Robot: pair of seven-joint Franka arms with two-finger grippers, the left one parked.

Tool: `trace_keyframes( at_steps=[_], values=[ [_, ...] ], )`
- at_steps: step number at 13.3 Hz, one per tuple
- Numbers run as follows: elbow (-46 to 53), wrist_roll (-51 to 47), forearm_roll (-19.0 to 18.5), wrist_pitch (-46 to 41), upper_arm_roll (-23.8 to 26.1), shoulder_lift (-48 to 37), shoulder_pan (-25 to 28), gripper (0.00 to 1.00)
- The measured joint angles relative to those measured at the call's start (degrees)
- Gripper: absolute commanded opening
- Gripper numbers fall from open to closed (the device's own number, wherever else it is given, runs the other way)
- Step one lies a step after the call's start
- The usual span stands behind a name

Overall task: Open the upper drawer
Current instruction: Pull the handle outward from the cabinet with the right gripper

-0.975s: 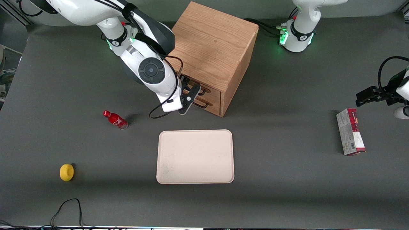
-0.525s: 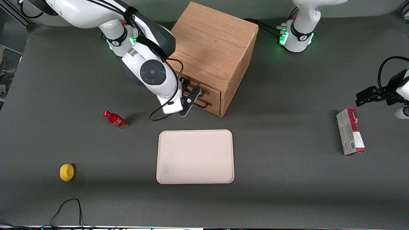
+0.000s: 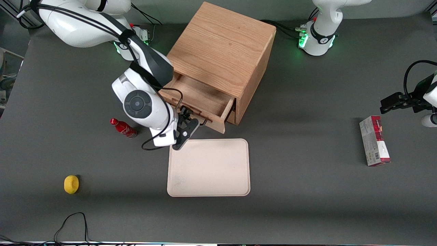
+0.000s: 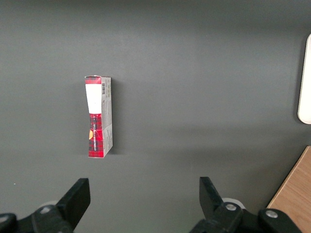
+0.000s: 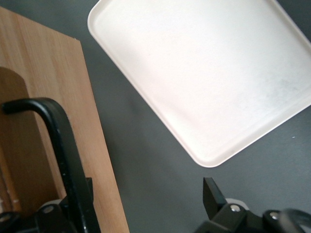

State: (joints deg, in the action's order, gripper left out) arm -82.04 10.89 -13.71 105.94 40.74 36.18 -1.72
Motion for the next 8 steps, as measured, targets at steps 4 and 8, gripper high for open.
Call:
trace_keyframes(
  at_steps=[4, 8],
  values=[
    [2.9, 0.4, 0.0, -0.1, -1.8, 1.6, 0.0, 1.00],
    [4.3, 2.0, 0.0, -0.1, -3.0, 1.8, 0.0, 1.00]
  ],
)
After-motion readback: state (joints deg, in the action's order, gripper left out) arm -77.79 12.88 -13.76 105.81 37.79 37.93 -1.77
